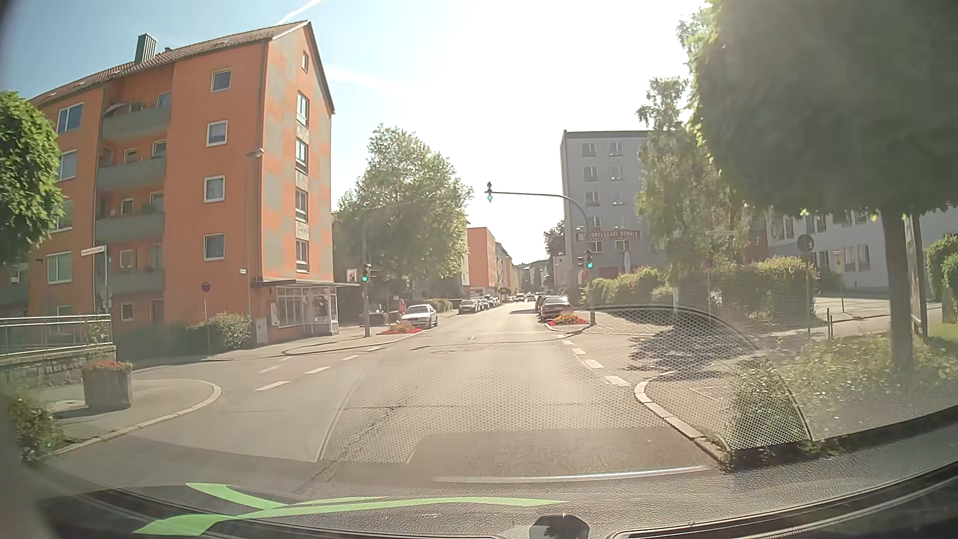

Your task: Follow the waypoints while adhering to traffic rules and regulations

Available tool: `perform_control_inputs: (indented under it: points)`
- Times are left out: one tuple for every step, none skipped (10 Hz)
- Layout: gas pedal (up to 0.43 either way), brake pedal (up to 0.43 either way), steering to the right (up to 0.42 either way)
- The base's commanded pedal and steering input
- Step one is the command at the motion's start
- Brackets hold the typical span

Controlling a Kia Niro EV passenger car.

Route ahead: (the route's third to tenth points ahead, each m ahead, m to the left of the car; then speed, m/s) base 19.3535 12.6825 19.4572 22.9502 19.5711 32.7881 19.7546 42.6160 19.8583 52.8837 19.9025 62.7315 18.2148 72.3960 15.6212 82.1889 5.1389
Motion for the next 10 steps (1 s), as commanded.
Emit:
perform_control_inputs:
  points:
    - [0.000,0.024,0.012]
    - [0.000,0.024,0.009]
    - [0.000,0.024,0.007]
    - [0.000,0.030,0.004]
    - [0.000,0.030,-0.002]
    - [0.000,0.030,-0.012]
    - [0.000,0.024,-0.023]
    - [0.000,0.018,-0.041]
    - [0.000,0.018,-0.053]
    - [0.000,0.024,-0.064]
